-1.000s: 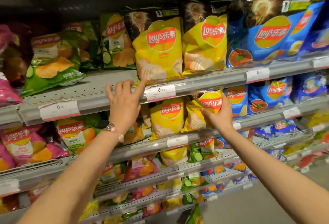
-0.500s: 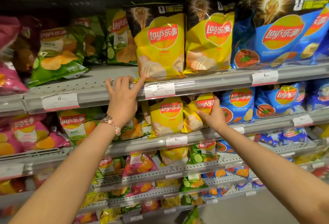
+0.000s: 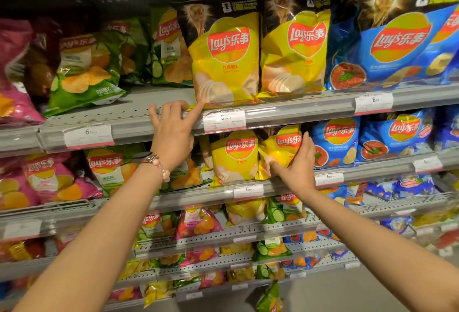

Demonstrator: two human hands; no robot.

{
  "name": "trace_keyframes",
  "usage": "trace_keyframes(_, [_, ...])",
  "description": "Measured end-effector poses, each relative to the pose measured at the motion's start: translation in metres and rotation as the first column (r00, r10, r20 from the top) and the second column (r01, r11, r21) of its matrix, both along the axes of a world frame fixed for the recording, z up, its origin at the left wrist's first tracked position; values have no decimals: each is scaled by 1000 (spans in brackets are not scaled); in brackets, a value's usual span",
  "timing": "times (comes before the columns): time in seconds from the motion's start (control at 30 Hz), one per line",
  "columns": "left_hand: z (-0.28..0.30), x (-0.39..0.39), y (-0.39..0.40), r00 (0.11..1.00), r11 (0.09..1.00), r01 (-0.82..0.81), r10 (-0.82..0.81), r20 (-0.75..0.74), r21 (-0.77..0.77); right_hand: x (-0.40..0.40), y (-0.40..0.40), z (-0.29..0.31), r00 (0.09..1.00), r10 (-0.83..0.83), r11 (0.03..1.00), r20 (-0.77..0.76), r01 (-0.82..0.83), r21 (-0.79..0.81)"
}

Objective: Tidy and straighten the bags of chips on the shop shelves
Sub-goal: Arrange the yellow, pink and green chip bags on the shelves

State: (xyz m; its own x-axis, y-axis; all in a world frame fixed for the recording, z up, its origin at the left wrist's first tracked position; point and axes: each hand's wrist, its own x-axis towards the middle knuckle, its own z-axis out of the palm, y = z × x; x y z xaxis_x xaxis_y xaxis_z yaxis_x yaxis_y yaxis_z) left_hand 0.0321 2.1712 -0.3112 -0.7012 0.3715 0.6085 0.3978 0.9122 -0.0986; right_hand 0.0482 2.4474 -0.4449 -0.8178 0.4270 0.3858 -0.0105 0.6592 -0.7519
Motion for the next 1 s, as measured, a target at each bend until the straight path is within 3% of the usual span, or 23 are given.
trace_keyframes(0.17, [-7,11,-4,998,1000,9,-9,-69,-1,-1,-19,-2,998,-16,999,54,14,50])
trace_keyframes(0.33, [-55,33,-10,968,981,195,-188,-163,22,-4,-18,0,996,-2,1000,85,0,20])
trace_keyframes(0.43, [-90,35,-8,977,973,212,-210,22,-97,-3,-14,-4,996,41,999,81,-40,-14])
trace_keyframes(0.53, [-113,29,-6,964,964,155,-100,245,-215,-3,-16,-13,999,46,999,15,-46,-3])
trace_keyframes(0.7, [-145,14,5,934,939,70,57,354,-336,-4,-27,-45,980,-6,999,-198,17,52])
trace_keyframes(0.8, [-175,0,7,965,926,-11,109,238,-377,-13,-31,-64,950,-26,994,-311,57,90])
trace_keyframes(0.9, [-199,-4,9,989,952,29,17,146,-304,-25,-30,-80,923,-45,981,-383,113,158])
trace_keyframes(1.0, [-221,-15,10,988,971,53,-85,-130,-233,-34,-31,-93,886,-62,975,-460,152,161])
